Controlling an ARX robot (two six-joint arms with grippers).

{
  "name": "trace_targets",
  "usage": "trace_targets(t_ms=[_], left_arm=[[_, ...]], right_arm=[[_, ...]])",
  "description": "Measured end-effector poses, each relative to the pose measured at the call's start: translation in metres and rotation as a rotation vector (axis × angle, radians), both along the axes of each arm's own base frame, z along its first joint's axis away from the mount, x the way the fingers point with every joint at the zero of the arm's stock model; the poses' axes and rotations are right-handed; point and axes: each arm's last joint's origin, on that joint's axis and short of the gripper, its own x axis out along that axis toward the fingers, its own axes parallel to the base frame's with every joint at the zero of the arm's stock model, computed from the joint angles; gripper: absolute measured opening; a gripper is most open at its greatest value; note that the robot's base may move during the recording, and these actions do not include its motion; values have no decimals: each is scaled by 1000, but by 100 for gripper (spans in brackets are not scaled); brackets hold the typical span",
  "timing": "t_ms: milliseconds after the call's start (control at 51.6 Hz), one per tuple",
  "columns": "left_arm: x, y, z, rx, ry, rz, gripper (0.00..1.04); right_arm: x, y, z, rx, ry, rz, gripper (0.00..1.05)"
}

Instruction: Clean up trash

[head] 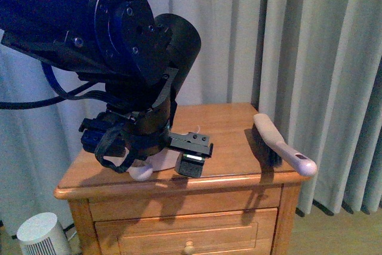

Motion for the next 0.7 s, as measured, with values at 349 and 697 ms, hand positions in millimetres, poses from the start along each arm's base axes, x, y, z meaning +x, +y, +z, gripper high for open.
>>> trace_targets(t_ms=[349, 697], left_arm=[[2, 3, -5, -3, 7, 8, 91], [-1, 7, -15, -1, 13, 18, 34]], right_arm=[[0, 0, 0, 0, 0, 0, 97], [0, 0, 0, 0, 0, 0, 97]])
